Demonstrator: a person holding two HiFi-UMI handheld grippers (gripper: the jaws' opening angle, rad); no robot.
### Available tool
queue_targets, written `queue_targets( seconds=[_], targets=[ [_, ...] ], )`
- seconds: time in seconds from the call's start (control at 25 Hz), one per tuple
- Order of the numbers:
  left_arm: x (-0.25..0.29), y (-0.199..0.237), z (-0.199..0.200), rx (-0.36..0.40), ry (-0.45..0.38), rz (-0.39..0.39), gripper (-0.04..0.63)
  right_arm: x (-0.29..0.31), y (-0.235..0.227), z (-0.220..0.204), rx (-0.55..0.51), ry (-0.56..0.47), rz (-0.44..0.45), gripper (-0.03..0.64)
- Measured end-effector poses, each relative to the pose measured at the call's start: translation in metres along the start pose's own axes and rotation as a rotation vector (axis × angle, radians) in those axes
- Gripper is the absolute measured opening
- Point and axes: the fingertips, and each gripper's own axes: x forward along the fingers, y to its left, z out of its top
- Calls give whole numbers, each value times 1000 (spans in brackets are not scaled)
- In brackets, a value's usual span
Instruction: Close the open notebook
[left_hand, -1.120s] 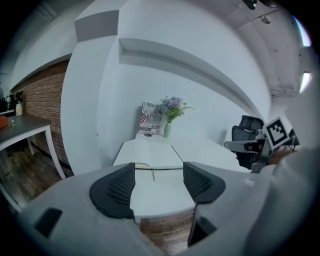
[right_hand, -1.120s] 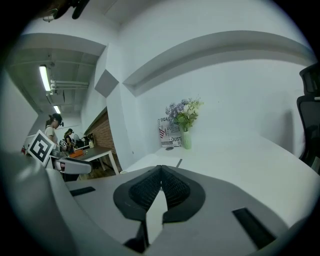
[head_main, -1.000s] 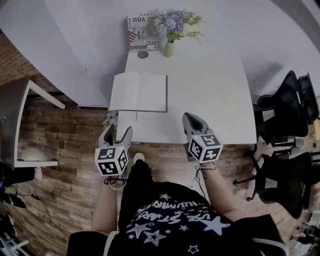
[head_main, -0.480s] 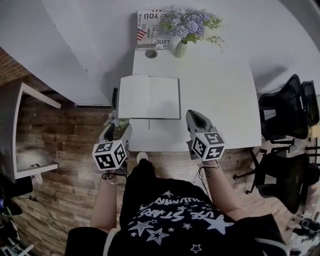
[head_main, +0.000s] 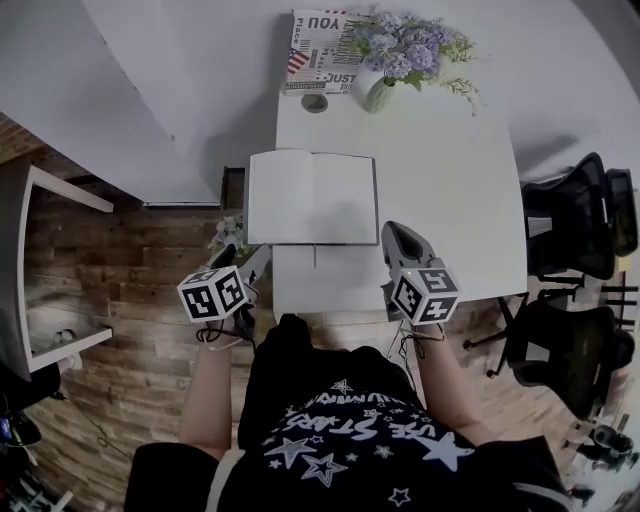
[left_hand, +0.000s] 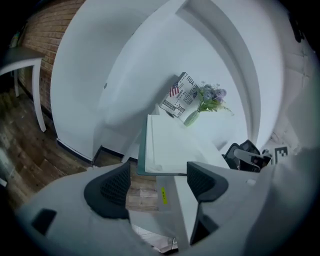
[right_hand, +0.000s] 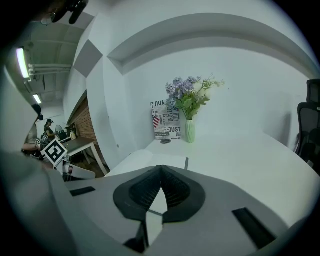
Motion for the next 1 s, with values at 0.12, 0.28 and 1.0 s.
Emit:
queue_targets(
  seconds=[0.12,0.28,1.0],
  targets=[
    [11,7,1,-30,25,-30,356,5,-1,-2,3,11,-19,3],
    [23,16,0,-102,61,-61,371,10,-5,-3,8,19,-44,3],
    [33,14,1,-215,96,-153,176,8,-19,-4,39,8,-97,3]
  ],
)
